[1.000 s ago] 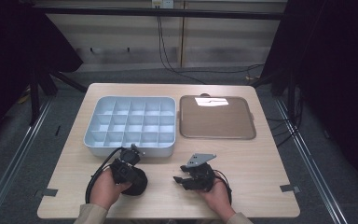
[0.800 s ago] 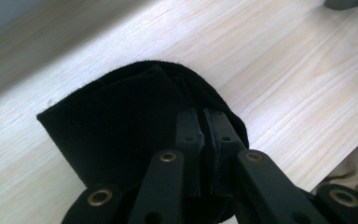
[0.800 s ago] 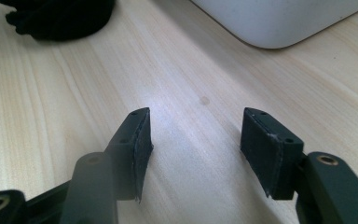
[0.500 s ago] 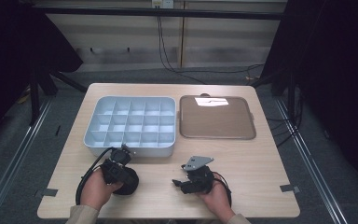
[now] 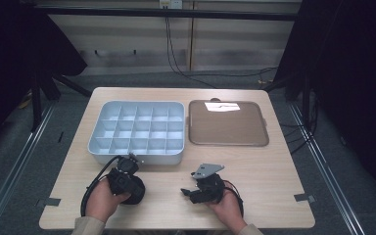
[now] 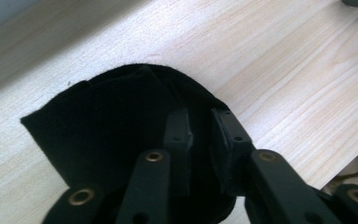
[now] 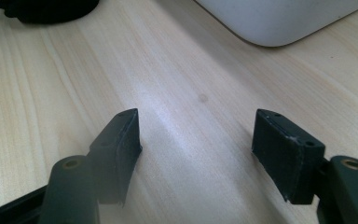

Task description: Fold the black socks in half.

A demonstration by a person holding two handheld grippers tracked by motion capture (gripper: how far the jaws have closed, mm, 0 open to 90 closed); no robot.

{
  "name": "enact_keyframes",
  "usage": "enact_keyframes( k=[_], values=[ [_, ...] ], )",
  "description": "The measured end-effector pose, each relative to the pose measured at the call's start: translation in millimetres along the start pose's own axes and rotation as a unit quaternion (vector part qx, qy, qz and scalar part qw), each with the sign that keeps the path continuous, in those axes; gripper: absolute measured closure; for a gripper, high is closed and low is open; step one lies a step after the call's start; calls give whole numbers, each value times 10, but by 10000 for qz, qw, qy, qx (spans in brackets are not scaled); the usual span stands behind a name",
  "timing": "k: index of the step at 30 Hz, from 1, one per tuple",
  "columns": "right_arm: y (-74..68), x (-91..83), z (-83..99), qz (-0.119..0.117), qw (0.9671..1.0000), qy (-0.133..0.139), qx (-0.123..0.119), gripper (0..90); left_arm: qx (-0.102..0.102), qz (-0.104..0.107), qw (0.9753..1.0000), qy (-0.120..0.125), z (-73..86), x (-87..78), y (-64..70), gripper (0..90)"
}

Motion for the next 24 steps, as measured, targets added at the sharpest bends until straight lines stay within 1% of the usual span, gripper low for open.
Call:
enact_keyframes(
  k=[4, 8, 12, 16, 17, 20, 24],
  values=[
    [0, 0, 0, 1, 10000, 2, -2, 320, 2, -1, 10000, 18, 7, -6, 12, 723],
    [0, 0, 0, 5, 10000, 0, 0, 321, -70, 34, 10000, 52, 3, -6, 20, 701],
    [1, 1, -1, 18, 10000, -1, 4, 321, -48, 12, 10000, -7, -1, -23, 30, 696],
    [1, 1, -1, 17, 10000, 1, 4, 321, -92, 30, 10000, -21, -5, -20, 29, 697],
    [0, 1, -1, 13, 10000, 1, 5, 321, -61, 19, 10000, -31, -4, -18, 26, 697],
    [0, 1, 0, 14, 10000, 0, 5, 321, -84, -33, 10000, 6, -2, -7, 40, 698],
    [2, 0, 0, 35, 10000, -4, 3, 322, -145, 5, 9999, 21, -11, -35, 42, 680]
  ],
)
Point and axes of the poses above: each handheld gripper's, and its own axes: x roughly forward along the jaws, z roughly out of its underside, y roughly to its right, the point moved 9 cm from there along x, roughly forward along the jaws, and after that the axes turned 12 degrees about y, right-handed, at the moved point
